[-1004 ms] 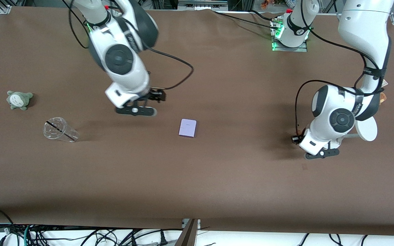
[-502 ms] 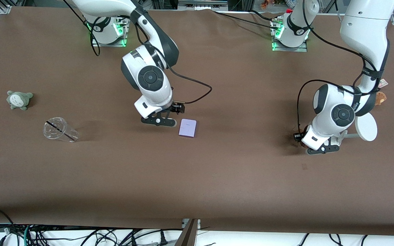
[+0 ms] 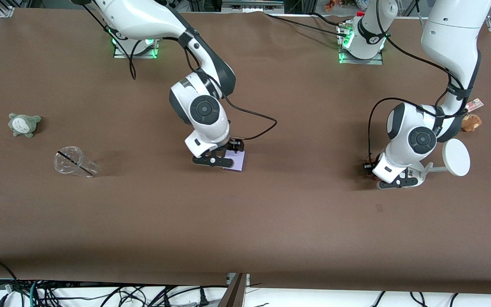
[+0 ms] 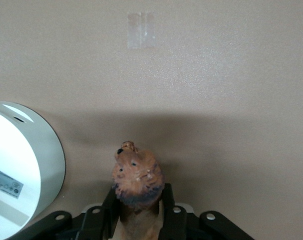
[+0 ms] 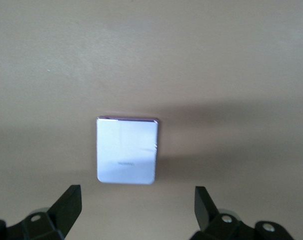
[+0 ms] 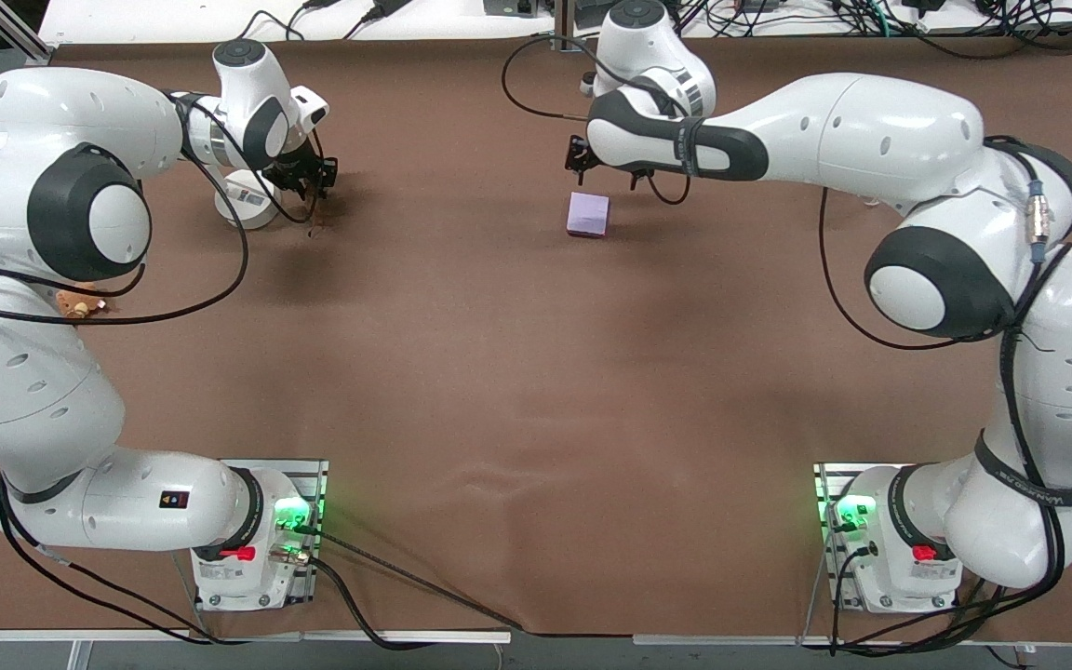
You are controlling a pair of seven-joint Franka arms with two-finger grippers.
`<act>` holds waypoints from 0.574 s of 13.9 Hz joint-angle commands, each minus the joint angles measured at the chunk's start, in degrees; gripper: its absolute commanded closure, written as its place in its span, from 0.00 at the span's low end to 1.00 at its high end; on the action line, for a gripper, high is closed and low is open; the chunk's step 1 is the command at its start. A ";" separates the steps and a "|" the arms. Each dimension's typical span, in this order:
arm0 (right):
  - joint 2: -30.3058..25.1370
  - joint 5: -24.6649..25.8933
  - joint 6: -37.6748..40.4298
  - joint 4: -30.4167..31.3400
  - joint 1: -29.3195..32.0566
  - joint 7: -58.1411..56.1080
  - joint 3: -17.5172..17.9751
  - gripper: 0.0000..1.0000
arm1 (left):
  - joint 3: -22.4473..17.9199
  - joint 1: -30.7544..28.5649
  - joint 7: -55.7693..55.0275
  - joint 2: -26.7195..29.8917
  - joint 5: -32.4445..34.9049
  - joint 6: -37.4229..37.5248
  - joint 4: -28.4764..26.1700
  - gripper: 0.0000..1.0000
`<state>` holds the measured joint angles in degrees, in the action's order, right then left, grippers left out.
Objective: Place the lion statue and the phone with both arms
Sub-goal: 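Lower the right gripper and grasp the silver phone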
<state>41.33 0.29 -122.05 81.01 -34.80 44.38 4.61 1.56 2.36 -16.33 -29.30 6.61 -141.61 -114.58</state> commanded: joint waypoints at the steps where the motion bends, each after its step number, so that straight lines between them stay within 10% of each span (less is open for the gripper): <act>1: 3.40 -0.03 -2.57 -2.44 -0.97 0.54 -0.39 0.00 | -0.07 -0.16 1.04 1.79 1.12 -0.86 -2.23 0.63; 2: 4.10 -0.03 -3.45 -2.44 -1.14 0.71 -0.39 0.00 | -0.07 -0.25 1.04 1.97 1.12 -0.60 -2.05 0.21; 3: 4.63 0.06 -4.15 -2.44 -1.49 0.71 -0.48 0.00 | -0.07 -0.25 1.04 2.14 1.12 -0.16 -1.71 0.00; 8: 6.65 0.32 -6.09 -2.44 -1.85 0.71 -0.56 0.00 | 0.72 0.63 -0.02 5.13 0.69 8.33 2.24 0.00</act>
<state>46.65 0.32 -127.53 80.34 -36.04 44.38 4.51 2.00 2.46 -16.34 -26.72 6.61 -138.68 -114.07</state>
